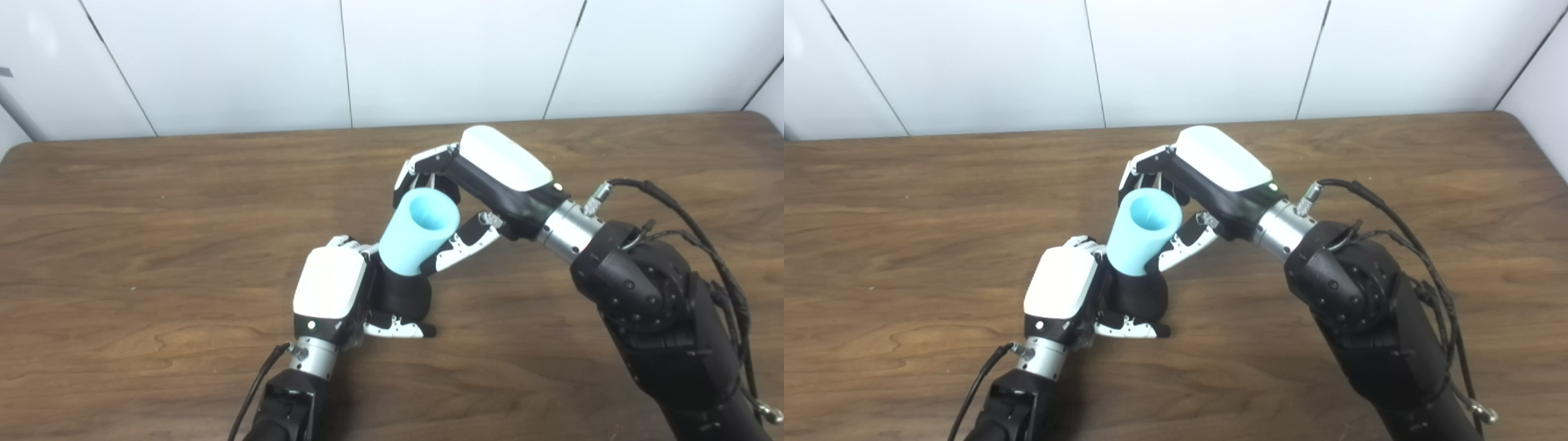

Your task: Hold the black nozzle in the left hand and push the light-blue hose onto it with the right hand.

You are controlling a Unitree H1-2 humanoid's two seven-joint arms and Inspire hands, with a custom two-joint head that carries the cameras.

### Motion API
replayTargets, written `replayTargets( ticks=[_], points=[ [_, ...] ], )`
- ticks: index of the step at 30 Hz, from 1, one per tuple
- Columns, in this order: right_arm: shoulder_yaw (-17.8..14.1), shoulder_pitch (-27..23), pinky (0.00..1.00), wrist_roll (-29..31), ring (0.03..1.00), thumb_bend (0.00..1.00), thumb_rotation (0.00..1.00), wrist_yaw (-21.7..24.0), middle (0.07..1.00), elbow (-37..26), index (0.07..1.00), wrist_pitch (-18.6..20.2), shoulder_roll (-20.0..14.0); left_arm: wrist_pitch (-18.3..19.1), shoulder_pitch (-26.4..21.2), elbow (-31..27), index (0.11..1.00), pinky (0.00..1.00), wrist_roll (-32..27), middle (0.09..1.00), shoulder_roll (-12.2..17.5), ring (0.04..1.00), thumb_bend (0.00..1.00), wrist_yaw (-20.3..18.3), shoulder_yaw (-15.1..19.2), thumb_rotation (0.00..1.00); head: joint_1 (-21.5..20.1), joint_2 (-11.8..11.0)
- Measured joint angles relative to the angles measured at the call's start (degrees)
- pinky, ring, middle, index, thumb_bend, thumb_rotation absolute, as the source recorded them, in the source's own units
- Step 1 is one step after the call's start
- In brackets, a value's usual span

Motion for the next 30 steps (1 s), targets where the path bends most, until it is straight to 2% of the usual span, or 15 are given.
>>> replayTargets(
  ticks=[13,20,23,30],
  points=[
    [1.0,0.1,0.30,0.2,0.356,0.53,0.00,-0.8,0.457,1.6,0.513,-1.1,0.6,0.4,0.0,0.0,0.497,0.78,0.1,0.469,0.0,0.604,0.53,-0.2,-0.2,0.00,0.2,0.4],
    [2.0,-2.8,0.28,-0.3,0.329,0.53,0.00,1.6,0.455,3.2,0.513,-0.8,0.5,1.8,0.0,0.0,0.498,0.78,0.8,0.460,-0.6,0.593,0.53,-0.3,-0.7,0.00,0.2,0.5],
    [2.6,-4.0,0.22,-0.3,0.281,0.53,0.00,3.2,0.435,3.6,0.524,-0.5,0.0,2.0,-0.1,0.0,0.500,0.79,0.9,0.455,-0.6,0.593,0.53,-0.3,-0.9,0.00,0.1,0.7],
    [2.8,-6.1,0.35,-0.2,0.418,0.52,0.01,7.0,0.456,3.6,0.532,1.3,-1.4,2.7,-0.1,0.0,0.494,0.80,1.3,0.476,-0.8,0.612,0.53,-0.4,-1.4,0.00,0.1,0.8]
  ],
)
